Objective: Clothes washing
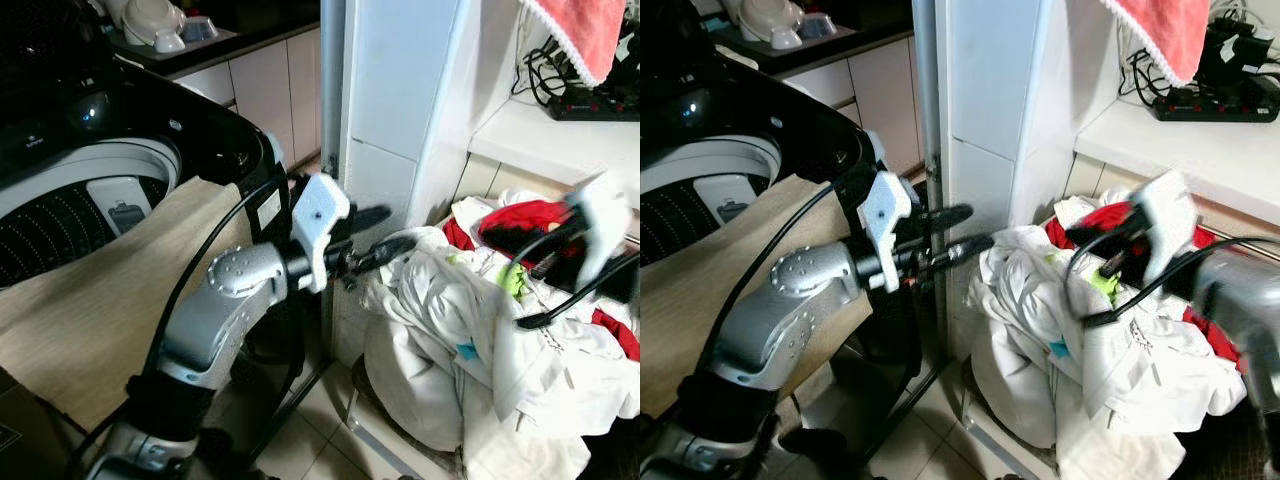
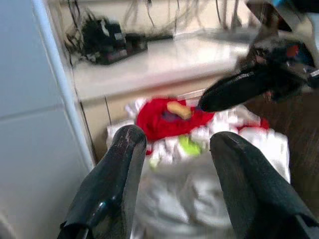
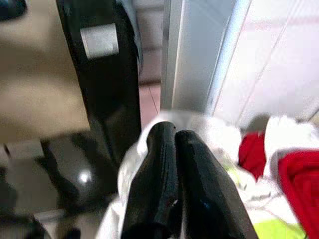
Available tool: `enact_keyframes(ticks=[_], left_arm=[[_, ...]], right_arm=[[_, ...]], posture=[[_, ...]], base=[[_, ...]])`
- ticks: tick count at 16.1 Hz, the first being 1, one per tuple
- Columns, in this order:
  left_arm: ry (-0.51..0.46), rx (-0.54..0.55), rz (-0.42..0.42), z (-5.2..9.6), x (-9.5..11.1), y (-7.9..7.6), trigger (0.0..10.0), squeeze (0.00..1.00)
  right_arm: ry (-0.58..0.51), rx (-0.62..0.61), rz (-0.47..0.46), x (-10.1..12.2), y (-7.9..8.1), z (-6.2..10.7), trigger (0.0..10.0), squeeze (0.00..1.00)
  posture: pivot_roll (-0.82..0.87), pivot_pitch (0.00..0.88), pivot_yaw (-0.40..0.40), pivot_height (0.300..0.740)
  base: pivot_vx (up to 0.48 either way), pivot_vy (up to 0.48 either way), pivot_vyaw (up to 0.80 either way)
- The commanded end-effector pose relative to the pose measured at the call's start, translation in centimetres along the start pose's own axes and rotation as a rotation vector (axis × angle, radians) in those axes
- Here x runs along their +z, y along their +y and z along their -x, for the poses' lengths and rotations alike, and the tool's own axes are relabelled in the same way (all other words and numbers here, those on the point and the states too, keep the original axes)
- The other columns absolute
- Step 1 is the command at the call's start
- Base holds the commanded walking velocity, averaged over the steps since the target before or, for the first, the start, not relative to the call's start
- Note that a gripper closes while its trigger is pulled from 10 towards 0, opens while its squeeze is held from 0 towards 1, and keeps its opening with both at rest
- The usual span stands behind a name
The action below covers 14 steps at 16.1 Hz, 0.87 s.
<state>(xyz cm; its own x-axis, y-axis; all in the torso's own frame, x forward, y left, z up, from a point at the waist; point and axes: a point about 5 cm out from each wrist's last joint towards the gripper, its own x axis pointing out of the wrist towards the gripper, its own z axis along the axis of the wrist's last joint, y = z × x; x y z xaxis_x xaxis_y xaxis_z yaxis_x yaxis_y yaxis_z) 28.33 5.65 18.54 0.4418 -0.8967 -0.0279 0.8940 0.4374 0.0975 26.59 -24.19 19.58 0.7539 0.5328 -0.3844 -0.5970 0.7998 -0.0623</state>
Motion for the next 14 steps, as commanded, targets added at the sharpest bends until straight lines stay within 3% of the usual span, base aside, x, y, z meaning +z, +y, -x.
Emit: enact_keyframes(ticks=[1, 2, 4, 9, 14], left_arm=[[0.042, -0.012, -0.026, 0.2, -0.8, -0.1, 10.0, 0.00], [0.050, -0.012, -0.019, 0.3, -1.0, 0.0, 10.0, 0.00], [0.054, -0.016, -0.011, 0.3, -1.0, 0.1, 10.0, 0.00], [0.110, -0.041, -0.045, 0.7, -1.8, -0.1, 10.0, 0.00], [0.105, -0.063, -0.049, 0.5, -1.5, -0.2, 10.0, 0.00]], right_arm=[[0.014, -0.021, 0.020, 0.2, 0.3, -0.7, 10.0, 1.00], [0.017, -0.113, -0.042, 0.1, -0.5, -1.6, 10.0, 1.00], [0.038, -0.152, -0.058, -0.1, -1.1, -2.2, 10.0, 1.00], [0.240, -0.169, 0.013, -1.8, -1.5, -2.7, 10.0, 1.00], [0.320, -0.193, 0.020, -2.5, -1.9, -3.0, 10.0, 1.00]], posture=[[-0.12, 0.000, 0.053, 0.740], [-0.12, 0.000, 0.053, 0.740], [-0.12, 0.000, 0.052, 0.740], [-0.12, 0.000, 0.049, 0.740], [-0.12, 0.000, 0.049, 0.740]], base=[[0.000, 0.000, 0.00], [0.000, 0.000, 0.00], [0.000, 0.000, 0.00], [0.000, 0.000, 0.00], [0.000, 0.000, 0.00]])
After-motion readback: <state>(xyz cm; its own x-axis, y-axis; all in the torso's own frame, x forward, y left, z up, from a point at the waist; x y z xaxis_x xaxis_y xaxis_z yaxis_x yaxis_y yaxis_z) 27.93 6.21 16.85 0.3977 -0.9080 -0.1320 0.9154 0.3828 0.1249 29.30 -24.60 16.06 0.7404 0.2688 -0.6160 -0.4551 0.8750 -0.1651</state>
